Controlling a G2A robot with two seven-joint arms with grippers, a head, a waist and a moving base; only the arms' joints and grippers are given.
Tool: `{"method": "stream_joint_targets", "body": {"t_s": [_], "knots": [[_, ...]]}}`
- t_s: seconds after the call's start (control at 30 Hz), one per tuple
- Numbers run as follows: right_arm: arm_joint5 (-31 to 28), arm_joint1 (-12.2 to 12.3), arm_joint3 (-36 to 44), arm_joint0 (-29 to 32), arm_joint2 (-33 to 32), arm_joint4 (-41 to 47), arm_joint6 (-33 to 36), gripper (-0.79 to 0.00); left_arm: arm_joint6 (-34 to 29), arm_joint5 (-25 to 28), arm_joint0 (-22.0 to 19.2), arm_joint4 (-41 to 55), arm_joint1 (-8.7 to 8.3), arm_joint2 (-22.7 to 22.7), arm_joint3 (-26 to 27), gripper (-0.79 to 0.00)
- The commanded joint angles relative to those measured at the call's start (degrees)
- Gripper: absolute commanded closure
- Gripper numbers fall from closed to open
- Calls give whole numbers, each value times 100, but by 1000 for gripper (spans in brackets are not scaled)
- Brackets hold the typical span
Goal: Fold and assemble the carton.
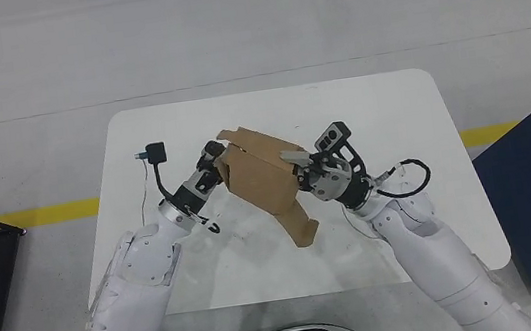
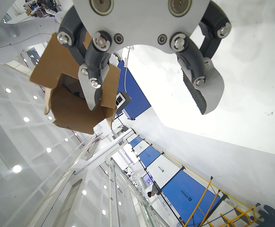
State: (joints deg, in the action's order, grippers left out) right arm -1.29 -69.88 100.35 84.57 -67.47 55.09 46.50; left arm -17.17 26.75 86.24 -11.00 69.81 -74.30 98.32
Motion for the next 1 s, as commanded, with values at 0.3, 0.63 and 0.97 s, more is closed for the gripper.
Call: {"method": "stream_joint_targets", "body": {"t_s": [0.3, 0.63, 0.97], "knots": [[21, -66, -138, -239, 287, 27, 41, 0, -24, 74, 20, -68, -14, 5, 29, -785], [58, -85, -110, -280, 369, -49, 48, 0, -71, 168, 42, -130, -17, 119, 131, -785], [-29, -41, -61, -27, -1, 170, 110, 0, 92, 199, 241, 86, -58, -204, 215, -785]]}}
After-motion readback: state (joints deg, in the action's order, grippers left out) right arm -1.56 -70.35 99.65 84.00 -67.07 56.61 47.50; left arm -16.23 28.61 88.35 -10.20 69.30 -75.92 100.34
